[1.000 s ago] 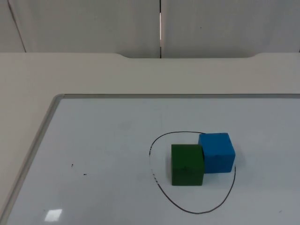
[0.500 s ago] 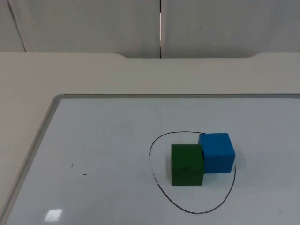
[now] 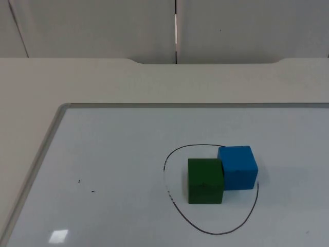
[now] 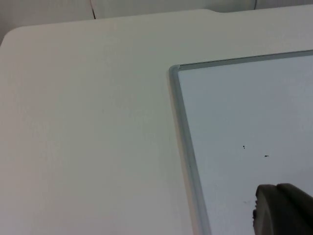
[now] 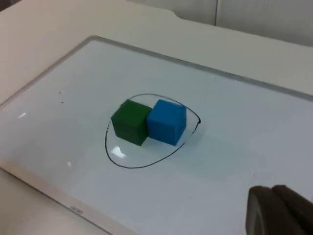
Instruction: Push the two cubes into the marked area.
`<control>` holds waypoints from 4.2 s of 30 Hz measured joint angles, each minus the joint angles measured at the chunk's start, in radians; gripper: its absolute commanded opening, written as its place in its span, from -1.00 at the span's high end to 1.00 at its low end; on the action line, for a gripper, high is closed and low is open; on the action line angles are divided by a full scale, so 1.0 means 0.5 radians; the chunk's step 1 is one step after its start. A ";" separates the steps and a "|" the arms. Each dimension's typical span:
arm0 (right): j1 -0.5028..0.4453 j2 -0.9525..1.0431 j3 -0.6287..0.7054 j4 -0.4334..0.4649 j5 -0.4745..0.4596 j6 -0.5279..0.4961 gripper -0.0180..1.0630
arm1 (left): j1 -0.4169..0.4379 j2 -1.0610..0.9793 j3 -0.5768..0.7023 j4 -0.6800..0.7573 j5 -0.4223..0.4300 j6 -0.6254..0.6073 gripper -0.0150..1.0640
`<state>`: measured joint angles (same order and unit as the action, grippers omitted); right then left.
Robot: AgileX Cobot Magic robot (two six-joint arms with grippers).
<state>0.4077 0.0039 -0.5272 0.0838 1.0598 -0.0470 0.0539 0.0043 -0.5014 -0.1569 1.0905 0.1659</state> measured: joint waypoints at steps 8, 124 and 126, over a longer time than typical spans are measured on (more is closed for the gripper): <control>0.000 0.000 0.009 -0.056 0.035 0.059 0.97 | 0.000 0.000 0.000 0.036 -0.003 -0.003 0.98; -0.033 0.000 0.009 -0.056 0.035 -0.071 -0.98 | 0.000 0.000 0.000 0.238 -0.007 -0.212 -0.97; -0.094 0.000 0.009 -0.056 0.039 -0.071 -0.98 | 0.000 0.000 0.000 0.238 -0.007 -0.212 -0.97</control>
<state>0.3609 0.0039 -0.5227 0.0560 1.0793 -0.0826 0.0539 0.0043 -0.5014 -0.0379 1.0869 0.0597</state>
